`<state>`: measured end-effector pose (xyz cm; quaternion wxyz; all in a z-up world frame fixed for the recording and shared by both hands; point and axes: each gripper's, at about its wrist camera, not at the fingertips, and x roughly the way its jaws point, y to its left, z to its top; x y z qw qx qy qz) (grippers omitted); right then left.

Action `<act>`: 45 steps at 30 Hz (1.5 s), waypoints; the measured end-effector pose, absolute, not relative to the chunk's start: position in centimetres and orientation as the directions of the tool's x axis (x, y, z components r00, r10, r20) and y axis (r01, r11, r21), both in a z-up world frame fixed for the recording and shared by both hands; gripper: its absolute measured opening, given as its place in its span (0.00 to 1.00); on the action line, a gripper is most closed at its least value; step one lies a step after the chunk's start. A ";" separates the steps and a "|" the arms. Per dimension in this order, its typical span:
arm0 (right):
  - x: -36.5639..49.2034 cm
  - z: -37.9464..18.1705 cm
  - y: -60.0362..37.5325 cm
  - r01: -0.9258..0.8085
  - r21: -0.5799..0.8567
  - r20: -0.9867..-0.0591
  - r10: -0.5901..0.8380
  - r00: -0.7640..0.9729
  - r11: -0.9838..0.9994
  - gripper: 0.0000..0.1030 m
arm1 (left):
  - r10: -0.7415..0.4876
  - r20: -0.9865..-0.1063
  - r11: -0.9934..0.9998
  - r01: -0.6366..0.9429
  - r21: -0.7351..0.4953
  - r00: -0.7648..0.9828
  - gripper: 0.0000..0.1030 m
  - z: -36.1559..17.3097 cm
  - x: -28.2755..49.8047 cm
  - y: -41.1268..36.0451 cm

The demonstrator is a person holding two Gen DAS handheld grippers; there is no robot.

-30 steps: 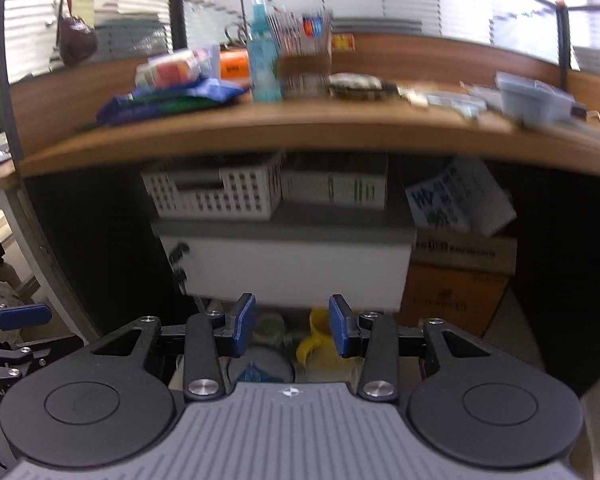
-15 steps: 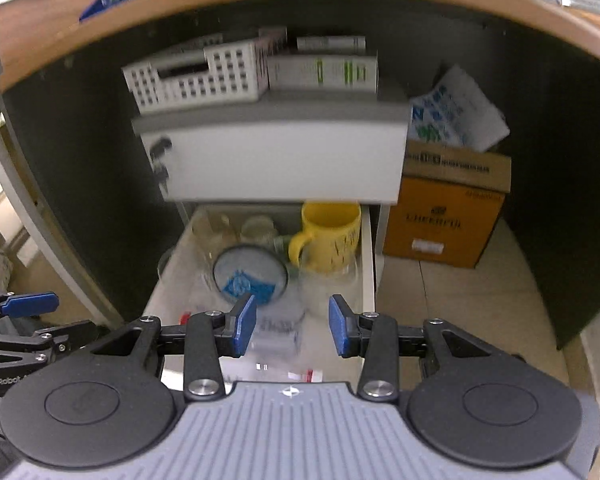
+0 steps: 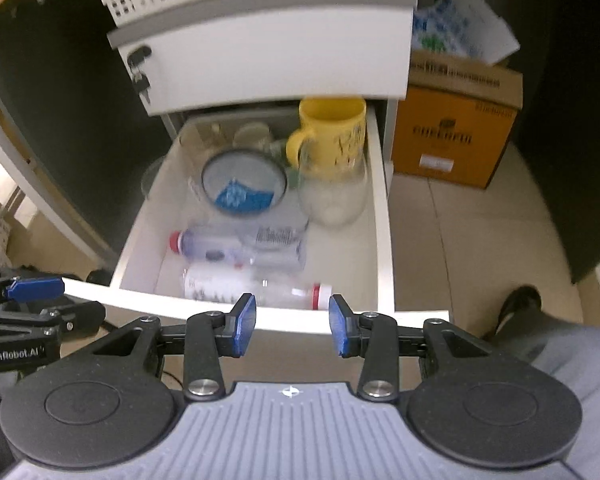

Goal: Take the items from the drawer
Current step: 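Lower both tools down toward the open middle drawer of the cabinet, then push the middle drawer front shut with both tools' fingers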

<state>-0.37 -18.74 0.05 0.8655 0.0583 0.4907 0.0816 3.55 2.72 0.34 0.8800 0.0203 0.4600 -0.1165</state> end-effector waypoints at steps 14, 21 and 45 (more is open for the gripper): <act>1.2 -4.8 -18.7 -0.012 0.230 -0.902 0.218 0.373 0.973 0.49 | -0.157 -0.904 0.981 0.165 -0.098 0.398 0.63 -3.8 6.2 2.2; 2.2 -6.6 -17.5 -0.036 0.226 -0.922 0.226 0.315 0.973 0.49 | -0.151 -0.915 0.983 0.151 -0.100 0.373 0.63 -5.0 7.1 1.9; 2.8 -8.5 -16.5 0.004 0.207 -0.904 0.190 0.384 0.978 0.47 | -0.180 -0.903 0.983 0.049 -0.175 0.390 0.55 -6.6 8.9 3.0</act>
